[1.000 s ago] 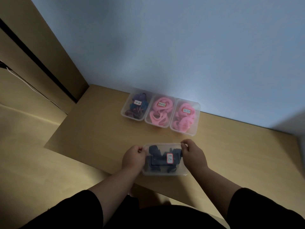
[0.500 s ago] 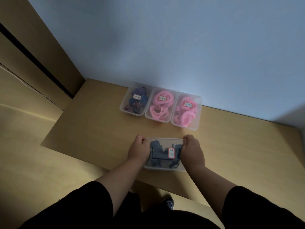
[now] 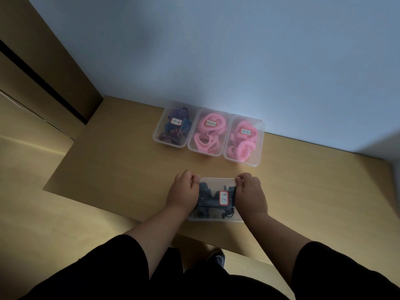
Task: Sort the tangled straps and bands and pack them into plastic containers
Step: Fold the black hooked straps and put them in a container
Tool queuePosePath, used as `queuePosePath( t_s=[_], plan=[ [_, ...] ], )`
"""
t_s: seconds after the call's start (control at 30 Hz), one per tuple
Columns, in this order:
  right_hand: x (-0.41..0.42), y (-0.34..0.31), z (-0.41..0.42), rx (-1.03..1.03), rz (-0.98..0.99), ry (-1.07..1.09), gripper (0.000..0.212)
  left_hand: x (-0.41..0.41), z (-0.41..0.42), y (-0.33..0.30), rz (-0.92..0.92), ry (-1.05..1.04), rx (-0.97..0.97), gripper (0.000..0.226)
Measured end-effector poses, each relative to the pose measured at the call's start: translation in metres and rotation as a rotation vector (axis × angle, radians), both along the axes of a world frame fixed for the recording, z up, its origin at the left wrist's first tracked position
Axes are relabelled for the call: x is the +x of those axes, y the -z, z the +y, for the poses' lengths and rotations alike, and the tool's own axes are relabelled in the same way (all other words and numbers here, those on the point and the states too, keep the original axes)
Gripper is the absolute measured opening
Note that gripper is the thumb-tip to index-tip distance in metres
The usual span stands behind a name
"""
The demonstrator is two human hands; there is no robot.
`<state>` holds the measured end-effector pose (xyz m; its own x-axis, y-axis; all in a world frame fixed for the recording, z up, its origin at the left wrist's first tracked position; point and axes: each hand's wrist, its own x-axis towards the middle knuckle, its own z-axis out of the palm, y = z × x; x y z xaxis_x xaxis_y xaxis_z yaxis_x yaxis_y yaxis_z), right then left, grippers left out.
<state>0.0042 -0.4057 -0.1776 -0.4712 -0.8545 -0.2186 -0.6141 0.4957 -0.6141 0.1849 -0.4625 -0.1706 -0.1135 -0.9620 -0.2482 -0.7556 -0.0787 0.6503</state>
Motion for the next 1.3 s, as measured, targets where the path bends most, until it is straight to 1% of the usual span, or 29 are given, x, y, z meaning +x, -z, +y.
queuePosePath(
  t_s=[0.13,0.23,0.27,0.3,0.33,0.4,0.43,0.47,0.5,0.57,0.63,0.7,0.77,0.8,0.83,0.9,0.97,1.03,1.1,1.23,1.3],
  plan=[
    [-0.001,0.003,0.002,0.023,0.002,-0.018,0.021,0.002,0.002,0.006,0.074,-0.024,0.063,0.026],
    [-0.001,0.003,0.005,0.033,0.046,-0.036,0.02,0.001,0.005,0.006,0.054,-0.059,0.065,0.025],
    [0.0,0.002,0.005,0.04,0.064,-0.04,0.021,0.0,0.007,0.004,0.031,-0.055,0.013,0.026],
    [0.0,0.001,0.006,0.047,0.083,-0.043,0.021,0.0,0.009,0.003,-0.021,-0.019,-0.096,0.027],
    [0.001,-0.001,0.006,0.053,0.101,-0.043,0.023,0.0,0.01,0.004,-0.094,0.057,-0.245,0.028],
    [0.002,-0.002,0.006,0.07,0.121,-0.042,0.025,-0.002,0.014,0.01,-0.232,0.295,-0.518,0.031],
    [0.002,-0.003,0.006,0.081,0.132,-0.051,0.026,-0.003,0.016,0.012,-0.272,0.427,-0.57,0.035],
    [0.002,-0.004,0.005,0.094,0.146,-0.064,0.026,-0.005,0.018,0.014,-0.306,0.543,-0.578,0.04],
    [0.002,-0.006,0.004,0.102,0.164,-0.074,0.027,-0.005,0.019,0.013,-0.337,0.644,-0.521,0.049],
    [0.003,-0.008,0.004,0.109,0.205,-0.089,0.027,-0.006,0.023,0.007,-0.411,0.773,-0.369,0.069],
    [0.004,-0.008,0.005,0.091,0.254,-0.097,0.026,-0.006,0.023,0.003,-0.465,0.833,-0.306,0.086],
    [0.004,-0.005,0.005,0.024,0.316,-0.115,0.026,-0.008,0.023,0.0,-0.524,0.857,-0.25,0.094],
    [0.003,-0.004,0.005,-0.071,0.407,-0.208,0.035,-0.01,0.023,-0.001,-0.56,0.854,-0.247,0.096],
    [0.002,-0.004,0.006,-0.111,0.445,-0.307,0.041,-0.011,0.023,-0.002,-0.561,0.855,-0.237,0.097],
    [0.0,-0.004,0.009,-0.133,0.485,-0.452,0.046,-0.011,0.023,-0.001,-0.562,0.862,-0.226,0.096],
    [-0.001,-0.004,0.017,-0.137,0.53,-0.716,0.054,-0.01,0.023,0.001,-0.567,0.882,-0.228,0.094],
    [-0.006,-0.006,0.022,-0.083,0.525,-0.826,0.063,-0.01,0.022,0.0,-0.57,0.893,-0.232,0.095],
    [-0.009,-0.006,0.026,-0.009,0.529,-0.861,0.071,-0.01,0.023,0.0,-0.576,0.895,-0.228,0.101],
    [-0.01,-0.005,0.026,0.018,0.526,-0.864,0.074,-0.009,0.023,0.002,-0.557,0.886,-0.239,0.103],
    [-0.009,-0.003,0.025,0.028,0.499,-0.833,0.071,-0.006,0.021,0.005,-0.534,0.886,-0.259,0.103],
    [-0.009,-0.002,0.025,0.036,0.484,-0.834,0.073,-0.005,0.021,0.005,-0.536,0.886,-0.274,0.105]
  ],
)
